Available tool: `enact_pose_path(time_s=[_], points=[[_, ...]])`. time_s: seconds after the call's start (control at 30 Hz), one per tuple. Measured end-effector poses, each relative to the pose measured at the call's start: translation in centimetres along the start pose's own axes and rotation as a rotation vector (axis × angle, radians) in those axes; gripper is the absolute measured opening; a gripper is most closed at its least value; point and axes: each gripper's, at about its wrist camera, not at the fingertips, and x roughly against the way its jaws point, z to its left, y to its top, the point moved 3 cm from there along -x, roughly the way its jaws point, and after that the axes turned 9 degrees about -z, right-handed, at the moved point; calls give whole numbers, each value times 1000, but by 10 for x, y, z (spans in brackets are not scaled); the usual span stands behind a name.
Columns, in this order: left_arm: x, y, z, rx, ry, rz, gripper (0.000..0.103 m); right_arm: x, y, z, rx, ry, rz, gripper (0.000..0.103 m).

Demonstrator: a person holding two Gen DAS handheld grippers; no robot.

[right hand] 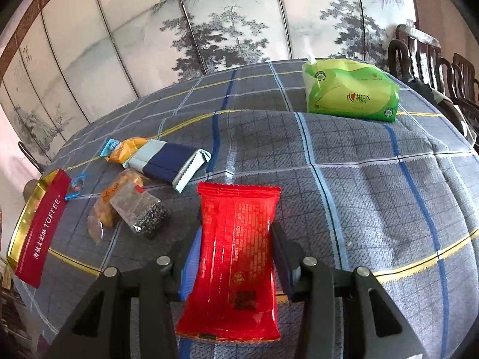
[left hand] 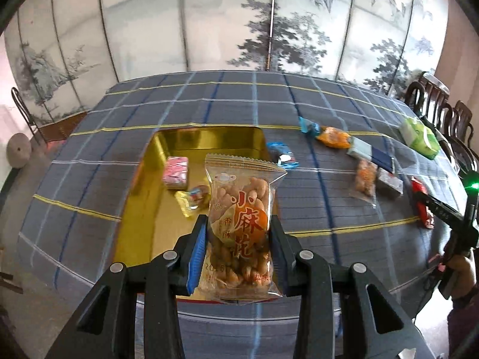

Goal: Organize snacks
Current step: 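Lower the dough-twist bag into the gold tin and open the left gripper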

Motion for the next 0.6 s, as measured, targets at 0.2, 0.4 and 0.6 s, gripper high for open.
enact_pose_path(time_s=[0.2,0.4,0.6], points=[[-9,-4,16,26,35,5,36,0,-1,-1,0,-14,-1,45],[-21,-11,28,33,68,20,36,-1,-2,1,17,-23,3,45],[-29,-16,36,38,90,29,36,-1,-2,2,23,-21,5,45]])
